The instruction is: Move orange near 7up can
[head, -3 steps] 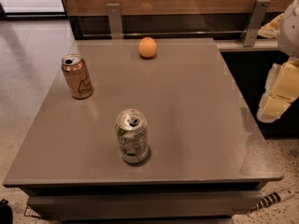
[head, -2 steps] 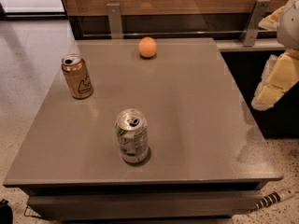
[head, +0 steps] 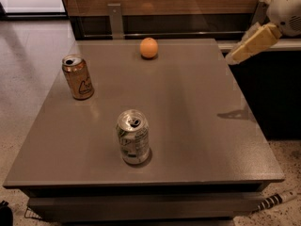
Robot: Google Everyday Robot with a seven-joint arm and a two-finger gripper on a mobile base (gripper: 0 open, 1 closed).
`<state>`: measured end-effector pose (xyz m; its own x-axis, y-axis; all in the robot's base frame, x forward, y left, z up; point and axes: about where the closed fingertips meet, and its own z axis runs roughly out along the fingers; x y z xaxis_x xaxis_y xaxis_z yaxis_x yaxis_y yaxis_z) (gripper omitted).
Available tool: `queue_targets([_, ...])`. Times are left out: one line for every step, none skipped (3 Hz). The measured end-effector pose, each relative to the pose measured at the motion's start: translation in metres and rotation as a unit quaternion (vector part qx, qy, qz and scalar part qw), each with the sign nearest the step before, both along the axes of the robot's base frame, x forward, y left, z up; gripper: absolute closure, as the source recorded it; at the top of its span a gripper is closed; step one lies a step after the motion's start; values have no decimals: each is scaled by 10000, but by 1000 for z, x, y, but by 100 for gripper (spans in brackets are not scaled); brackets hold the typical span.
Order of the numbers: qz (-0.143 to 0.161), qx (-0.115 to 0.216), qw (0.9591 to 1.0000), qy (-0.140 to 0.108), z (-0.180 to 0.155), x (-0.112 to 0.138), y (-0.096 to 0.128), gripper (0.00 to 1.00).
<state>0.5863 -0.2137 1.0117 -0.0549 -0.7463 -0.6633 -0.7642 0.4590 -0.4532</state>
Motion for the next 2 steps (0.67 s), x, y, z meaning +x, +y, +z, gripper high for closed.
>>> queue_targets([91, 1080, 9927, -532, 17, 50, 9, 0])
queue_targets([102, 1207, 9912, -530, 16, 55, 11, 0])
